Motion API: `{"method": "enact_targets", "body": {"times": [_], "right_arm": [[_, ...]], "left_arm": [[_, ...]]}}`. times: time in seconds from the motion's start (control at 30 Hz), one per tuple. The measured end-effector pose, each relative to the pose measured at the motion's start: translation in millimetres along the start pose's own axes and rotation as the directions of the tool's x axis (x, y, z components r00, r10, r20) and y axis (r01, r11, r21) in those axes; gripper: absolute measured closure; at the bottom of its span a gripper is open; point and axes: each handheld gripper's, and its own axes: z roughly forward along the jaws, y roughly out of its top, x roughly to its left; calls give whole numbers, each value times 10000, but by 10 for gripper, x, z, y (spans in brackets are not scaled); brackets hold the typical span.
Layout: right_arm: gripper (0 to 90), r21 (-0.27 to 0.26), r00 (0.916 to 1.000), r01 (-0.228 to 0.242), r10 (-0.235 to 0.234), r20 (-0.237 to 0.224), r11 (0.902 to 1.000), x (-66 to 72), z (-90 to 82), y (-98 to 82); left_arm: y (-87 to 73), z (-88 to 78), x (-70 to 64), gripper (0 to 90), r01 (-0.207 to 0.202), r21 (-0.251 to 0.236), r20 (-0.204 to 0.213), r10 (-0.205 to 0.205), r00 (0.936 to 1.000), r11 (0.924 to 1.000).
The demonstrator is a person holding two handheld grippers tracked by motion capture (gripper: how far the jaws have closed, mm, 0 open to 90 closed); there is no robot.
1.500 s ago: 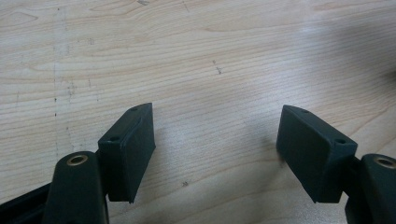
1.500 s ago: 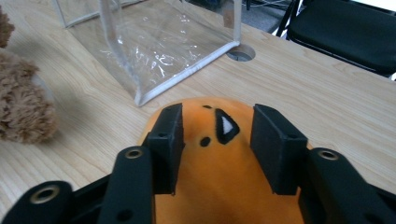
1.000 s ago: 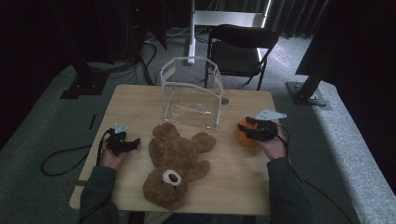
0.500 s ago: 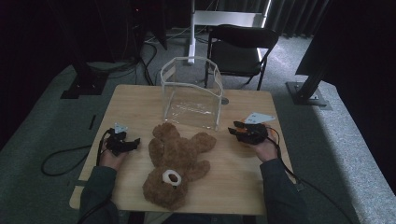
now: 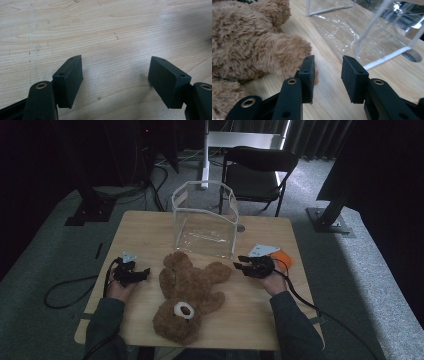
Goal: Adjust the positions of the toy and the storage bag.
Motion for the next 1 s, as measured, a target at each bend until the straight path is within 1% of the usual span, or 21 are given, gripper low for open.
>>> {"method": "enact_targets", "body": {"times": [0.13, 0.23, 0.37, 0.47, 0.6, 0.83, 0.97, 1.0], "right_arm": [[612, 74, 9992, 131, -128, -386, 9999, 78, 77, 23], [597, 230, 9985, 236, -224, -506, 9995, 116, 154, 28], [549, 358, 9972, 156, -129, -739, 9992, 122, 232, 34], [518, 401, 9949, 88, -47, -1009, 9992, 121, 285, 42], [495, 415, 9913, 226, -170, -1306, 9989, 141, 347, 69], [454, 685, 9874, 168, -58, -1583, 9975, 129, 446, 66], [428, 853, 9866, 236, -94, -1627, 9961, 130, 491, 53], [428, 868, 9851, 238, -86, -1717, 9959, 128, 501, 49]], "left_arm": [[0, 0, 0, 285, 3, -6, 4, -3, 10000, 10000], [0, 0, 0, 286, 4, -4, 2, -4, 10000, 10000], [0, 0, 1, 286, 5, -1, 9, -5, 10000, 10000], [0, 1, 1, 285, 7, -12, 3, -7, 10000, 10000], [0, 1, 0, 286, 6, -11, 1, -6, 10000, 10000], [-1, 1, 2, 285, 14, -19, 14, -14, 10000, 10000], [-1, 1, 0, 286, 6, -16, 0, -6, 10000, 10000], [-1, 1, 0, 286, 7, -15, -1, -7, 10000, 10000]]}}
